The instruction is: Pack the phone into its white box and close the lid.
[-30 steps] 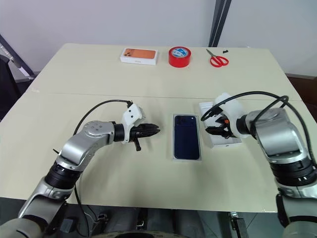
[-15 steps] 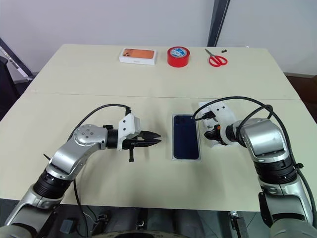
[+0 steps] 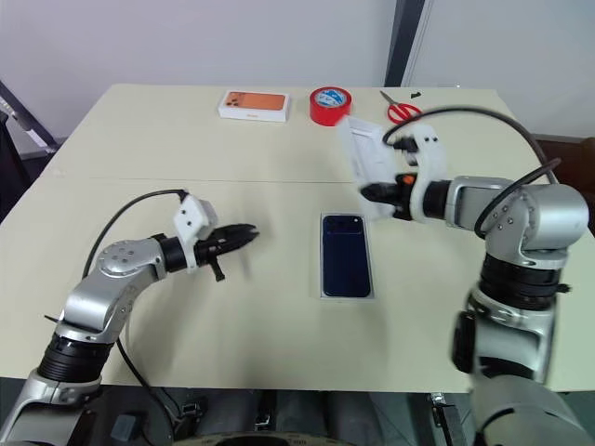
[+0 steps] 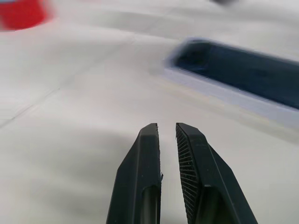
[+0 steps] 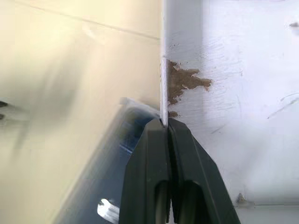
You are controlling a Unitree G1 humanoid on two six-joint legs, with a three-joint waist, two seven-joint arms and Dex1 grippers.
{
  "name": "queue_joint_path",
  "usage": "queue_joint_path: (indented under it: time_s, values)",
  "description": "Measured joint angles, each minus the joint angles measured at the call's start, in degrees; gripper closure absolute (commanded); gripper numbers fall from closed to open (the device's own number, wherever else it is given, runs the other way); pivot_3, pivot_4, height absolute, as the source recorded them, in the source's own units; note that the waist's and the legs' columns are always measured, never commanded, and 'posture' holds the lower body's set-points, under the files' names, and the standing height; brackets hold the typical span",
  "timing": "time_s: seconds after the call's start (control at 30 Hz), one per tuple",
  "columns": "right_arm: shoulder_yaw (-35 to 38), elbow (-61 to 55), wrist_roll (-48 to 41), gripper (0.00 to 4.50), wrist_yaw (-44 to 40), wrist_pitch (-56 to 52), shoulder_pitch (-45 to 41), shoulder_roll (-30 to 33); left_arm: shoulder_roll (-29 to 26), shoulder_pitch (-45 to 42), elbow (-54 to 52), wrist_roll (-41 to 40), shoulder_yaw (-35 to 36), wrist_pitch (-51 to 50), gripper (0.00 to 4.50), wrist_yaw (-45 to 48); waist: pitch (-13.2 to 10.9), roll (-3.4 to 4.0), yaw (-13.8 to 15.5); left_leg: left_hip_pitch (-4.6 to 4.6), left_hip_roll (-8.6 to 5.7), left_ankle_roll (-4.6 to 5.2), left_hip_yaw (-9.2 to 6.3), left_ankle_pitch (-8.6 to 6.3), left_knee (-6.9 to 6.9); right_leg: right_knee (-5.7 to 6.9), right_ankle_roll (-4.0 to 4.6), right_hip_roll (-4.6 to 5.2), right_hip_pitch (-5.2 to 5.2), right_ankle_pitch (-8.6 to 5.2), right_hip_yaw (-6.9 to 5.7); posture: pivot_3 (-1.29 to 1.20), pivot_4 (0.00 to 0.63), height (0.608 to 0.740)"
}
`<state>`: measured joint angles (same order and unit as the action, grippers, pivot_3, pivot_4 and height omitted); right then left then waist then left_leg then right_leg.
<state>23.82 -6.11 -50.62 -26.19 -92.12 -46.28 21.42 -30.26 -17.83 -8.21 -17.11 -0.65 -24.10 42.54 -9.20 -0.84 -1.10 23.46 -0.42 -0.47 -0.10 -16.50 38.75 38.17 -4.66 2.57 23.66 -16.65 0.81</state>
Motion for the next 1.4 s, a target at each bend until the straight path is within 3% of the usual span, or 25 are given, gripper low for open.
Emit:
queue_joint_path:
  time_s: [0.1,0.13,0.2,0.27,0.4,0.53,0.6,0.67,0.83,1.0,1.1,1.27,1.4]
  values:
    - [0.57,7.31,-22.53,4.47,16.58,0.55,0.78,-4.32,0.09,-1.14,1.55,1.05,0.70,1.20,3.85,-1.81,-0.02,0.04,0.37,0.05,-0.01,0.00,0.01,0.00,0.03,0.01,0.00,0.03,0.01,0.00,-0.02,0.00,0.150,0.729]
    - [-2.74,7.23,-35.56,4.47,27.14,5.35,4.03,-3.80,0.37,-1.62,2.18,1.44,0.79,1.73,3.85,-2.18,-0.02,0.03,0.62,0.09,-0.03,0.04,-0.04,-0.02,0.05,0.00,0.00,0.07,-0.02,0.00,-0.03,0.00,0.150,0.729]
    - [-8.76,4.33,-52.38,4.47,42.70,14.69,11.02,-5.76,0.51,-2.63,3.98,1.91,0.95,2.17,3.85,-2.81,-0.01,0.02,0.44,0.16,-0.05,0.18,-0.02,-0.10,0.14,-0.05,-0.01,0.08,-0.05,0.00,-0.04,0.00,0.150,0.729]
    - [-12.21,0.95,-58.00,4.47,52.38,20.60,16.37,-10.29,0.75,-3.54,4.82,2.77,0.48,2.55,3.85,-2.94,-0.02,0.03,0.02,0.32,-0.06,0.20,0.03,-0.11,0.27,-0.04,-0.03,0.07,0.04,0.01,-0.02,0.00,0.150,0.729]
    - [-15.42,-7.29,-60.48,4.47,68.84,30.02,24.77,-17.76,1.84,-4.10,4.96,3.75,-2.29,3.32,3.85,-2.23,-0.02,0.03,-0.07,0.27,-0.05,0.20,0.06,-0.11,0.35,-0.03,-0.07,0.06,0.06,0.02,0.03,0.00,0.150,0.729]
    - [-15.14,-10.34,-60.84,3.20,75.61,34.13,26.21,-18.63,2.77,-4.41,4.95,4.45,-5.29,3.30,3.85,-0.98,-0.01,0.04,-0.05,0.26,-0.05,0.20,0.06,-0.11,0.34,-0.04,-0.07,0.04,0.06,0.02,0.03,0.00,0.150,0.729]
    - [-15.11,-10.59,-60.93,2.24,74.78,34.06,24.71,-16.86,4.40,-4.53,4.93,5.27,-7.90,3.29,3.85,-0.34,-0.02,0.04,0.02,0.26,-0.06,0.20,0.06,-0.11,0.34,-0.06,-0.07,0.03,0.05,0.02,0.03,0.00,0.150,0.729]
    - [-16.21,-10.29,-61.02,1.32,70.27,31.08,21.70,-8.71,6.56,-5.03,4.97,5.49,-10.36,3.19,3.85,-0.16,-0.05,0.09,0.19,0.27,-0.07,0.21,0.09,-0.11,0.36,-0.08,-0.07,0.04,0.05,0.02,0.05,0.00,0.150,0.729]
    - [-19.87,-7.52,-59.00,1.32,57.67,20.26,12.49,18.49,9.47,-7.30,5.13,6.40,-13.54,3.14,3.85,0.35,-0.09,0.16,0.43,0.29,-0.03,0.36,0.06,-0.19,0.32,-0.21,-0.08,0.00,0.02,0.00,0.01,0.00,0.150,0.729]
    - [-24.54,-7.30,-39.98,1.32,40.66,17.48,9.01,27.77,12.45,-8.62,5.02,7.07,-18.38,3.08,3.85,1.59,-0.07,0.20,0.24,0.24,0.02,0.38,0.06,-0.20,0.31,-0.17,-0.08,-0.06,0.01,0.00,0.04,0.00,0.150,0.729]
    - [-28.49,-8.51,-26.96,2.19,29.98,19.82,8.54,31.02,13.38,-8.75,5.01,7.79,-19.61,2.95,3.85,1.64,-0.07,0.20,0.36,0.25,0.02,0.38,0.07,-0.20,0.33,-0.17,-0.08,-0.06,0.02,0.00,0.04,0.00,0.150,0.729]
    - [-34.48,-11.17,-9.72,4.46,16.85,26.18,7.74,34.98,13.67,-8.78,3.27,6.81,-17.97,0.54,3.85,0.48,-0.07,0.21,0.46,0.26,0.02,0.37,0.05,-0.20,0.33,-0.19,-0.08,-0.04,0.03,0.00,0.04,0.00,0.150,0.729]
    - [-42.79,-13.53,6.36,4.46,8.89,34.01,7.73,39.15,15.65,-8.75,1.56,2.84,-11.47,-4.31,3.85,-3.31,-0.08,0.20,0.48,0.26,0.02,0.37,0.03,-0.20,0.34,-0.19,-0.08,-0.03,0.05,-0.01,0.03,0.00,0.150,0.729]
